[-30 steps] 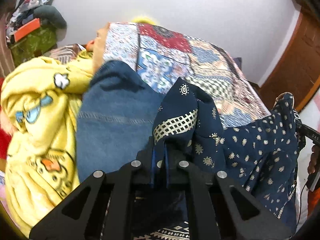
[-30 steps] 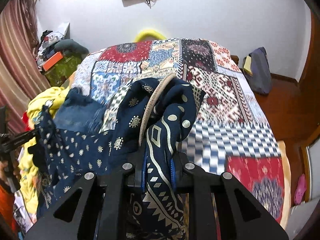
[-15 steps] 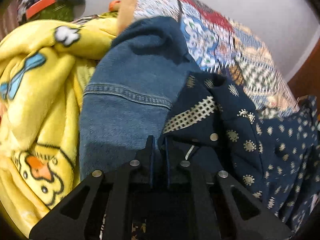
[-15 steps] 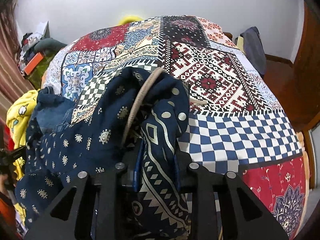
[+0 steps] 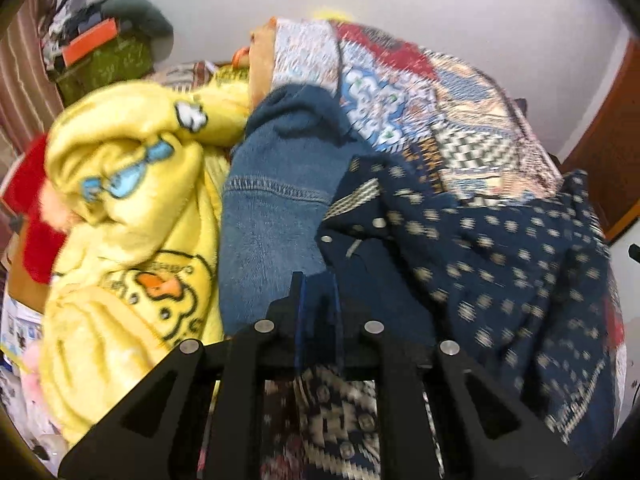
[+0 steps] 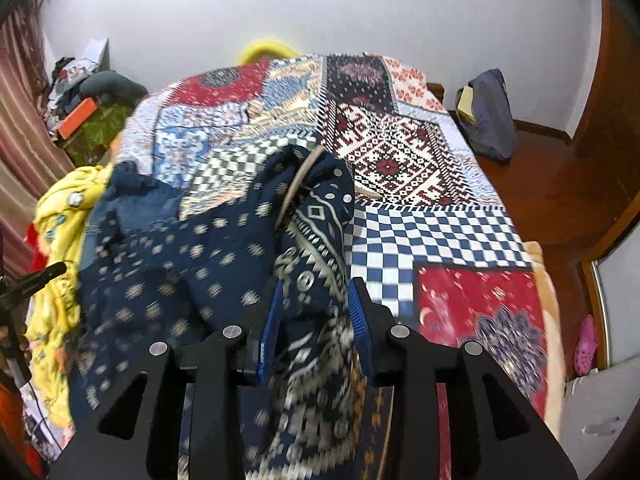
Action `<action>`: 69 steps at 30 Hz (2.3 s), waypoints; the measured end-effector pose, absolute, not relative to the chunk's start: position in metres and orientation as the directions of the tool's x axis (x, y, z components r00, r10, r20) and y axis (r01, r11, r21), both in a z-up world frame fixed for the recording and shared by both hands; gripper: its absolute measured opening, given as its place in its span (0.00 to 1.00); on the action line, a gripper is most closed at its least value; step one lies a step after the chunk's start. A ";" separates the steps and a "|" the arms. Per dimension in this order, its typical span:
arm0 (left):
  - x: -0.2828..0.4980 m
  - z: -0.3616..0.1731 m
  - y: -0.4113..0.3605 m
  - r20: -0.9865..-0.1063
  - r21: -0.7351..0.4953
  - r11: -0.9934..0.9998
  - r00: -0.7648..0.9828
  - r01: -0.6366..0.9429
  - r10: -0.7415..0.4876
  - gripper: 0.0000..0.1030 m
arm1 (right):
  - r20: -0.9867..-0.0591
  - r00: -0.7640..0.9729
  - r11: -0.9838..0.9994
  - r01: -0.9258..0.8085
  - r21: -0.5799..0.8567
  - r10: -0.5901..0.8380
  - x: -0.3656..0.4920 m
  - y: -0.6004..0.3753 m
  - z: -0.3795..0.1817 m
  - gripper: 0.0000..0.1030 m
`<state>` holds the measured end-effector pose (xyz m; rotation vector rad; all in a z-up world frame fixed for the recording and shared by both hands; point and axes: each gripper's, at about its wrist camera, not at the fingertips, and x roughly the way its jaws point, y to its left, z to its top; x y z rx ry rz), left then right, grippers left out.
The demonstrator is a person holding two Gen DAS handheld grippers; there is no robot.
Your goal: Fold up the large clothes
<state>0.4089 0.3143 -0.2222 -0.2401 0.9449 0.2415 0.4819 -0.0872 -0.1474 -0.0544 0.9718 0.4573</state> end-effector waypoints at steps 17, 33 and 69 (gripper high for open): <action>0.277 -0.195 0.295 -0.817 -0.180 0.932 0.576 -0.315 0.037 0.85 | -0.843 0.396 0.871 -0.465 0.157 0.363 0.366 -0.124 -0.126 0.62; 0.213 -0.326 0.266 -0.879 -0.424 0.841 0.375 -0.336 -0.293 0.84 | -0.910 0.151 0.874 -0.375 0.310 0.387 0.327 -0.143 -0.227 0.63; 0.343 -0.160 0.312 -0.611 -0.474 0.848 0.782 -0.237 -0.123 0.03 | -0.685 0.500 0.844 -0.386 0.372 0.530 0.450 -0.098 -0.118 0.06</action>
